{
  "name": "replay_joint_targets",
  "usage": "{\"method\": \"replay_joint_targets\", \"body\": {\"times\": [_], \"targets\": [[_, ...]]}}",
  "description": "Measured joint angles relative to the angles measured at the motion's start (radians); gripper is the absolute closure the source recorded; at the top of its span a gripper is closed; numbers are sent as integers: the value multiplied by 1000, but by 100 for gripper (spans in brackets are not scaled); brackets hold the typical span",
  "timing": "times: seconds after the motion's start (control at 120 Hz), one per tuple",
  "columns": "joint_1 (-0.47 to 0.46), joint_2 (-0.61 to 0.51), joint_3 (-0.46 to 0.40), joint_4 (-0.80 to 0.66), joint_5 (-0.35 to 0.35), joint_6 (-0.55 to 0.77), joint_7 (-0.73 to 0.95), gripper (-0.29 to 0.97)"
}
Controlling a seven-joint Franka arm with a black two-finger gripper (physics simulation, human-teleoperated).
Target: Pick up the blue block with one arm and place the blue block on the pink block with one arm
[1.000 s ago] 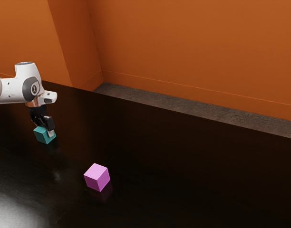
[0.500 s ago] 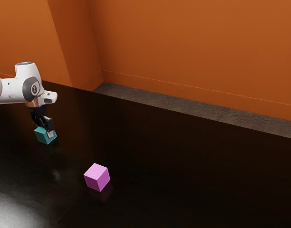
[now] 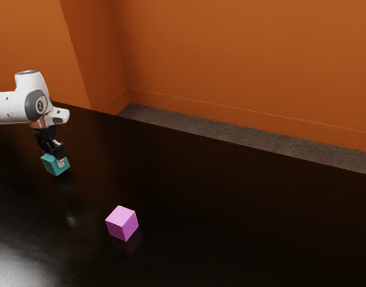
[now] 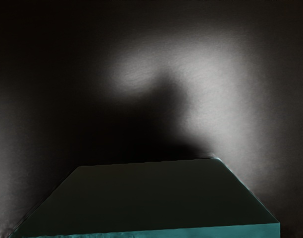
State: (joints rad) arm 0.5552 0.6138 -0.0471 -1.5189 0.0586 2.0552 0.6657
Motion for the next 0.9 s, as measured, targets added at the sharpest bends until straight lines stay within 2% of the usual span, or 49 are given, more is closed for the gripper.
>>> {"method": "replay_joint_targets", "body": {"times": [0.192,0.392,0.617,0.9], "targets": [[-6,-231,-40,-227,-11,-19,-14,28],[-6,-348,-161,-382,-52,-33,-75,29],[-6,-375,-281,-441,-122,-37,-207,29],[-6,-379,-376,-491,-88,-15,-401,29]]}}
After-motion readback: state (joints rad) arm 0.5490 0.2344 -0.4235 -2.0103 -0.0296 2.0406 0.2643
